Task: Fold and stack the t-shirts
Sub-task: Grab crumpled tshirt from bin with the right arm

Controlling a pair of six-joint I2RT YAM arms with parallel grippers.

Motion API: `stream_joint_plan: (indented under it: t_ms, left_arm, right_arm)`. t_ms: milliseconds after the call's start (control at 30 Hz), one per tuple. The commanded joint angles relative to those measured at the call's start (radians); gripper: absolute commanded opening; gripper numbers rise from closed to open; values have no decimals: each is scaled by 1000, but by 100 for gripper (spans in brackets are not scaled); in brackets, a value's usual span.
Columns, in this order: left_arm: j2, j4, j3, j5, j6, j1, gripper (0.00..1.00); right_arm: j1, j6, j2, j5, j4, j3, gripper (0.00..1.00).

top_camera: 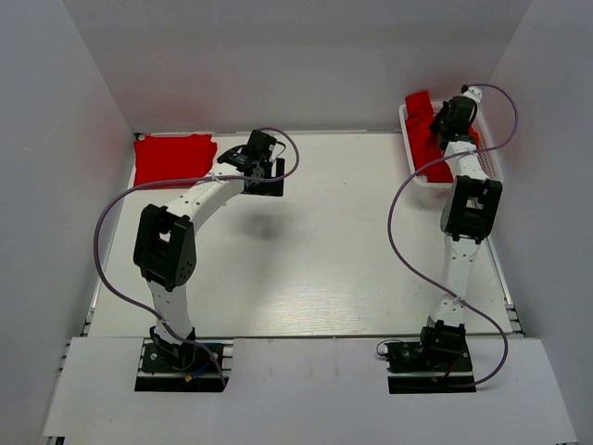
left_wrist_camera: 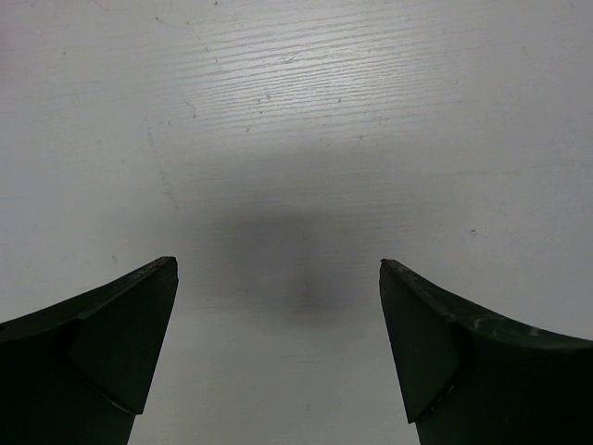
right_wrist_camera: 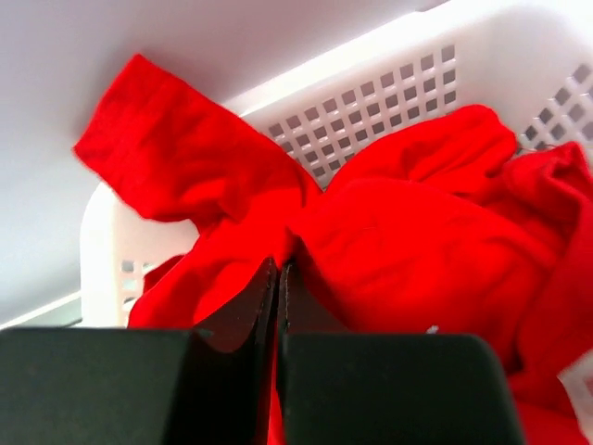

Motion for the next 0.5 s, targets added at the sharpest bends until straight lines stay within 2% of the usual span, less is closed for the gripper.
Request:
stream_joint_plan:
  t_ms: [0,300,467]
  left_arm:
    - [-64,2,27,12,6,6,100]
    - [-183,22,-65,21,6,6,100]
    - [-318,49,-160,0,-4,6,100]
  right_arm:
    - [-4,-38,-187,15,88,-19,0]
    - [-3,-136,-451,-10,33,-109,0]
    - [-1,-171,-591,-13,-4,-99,0]
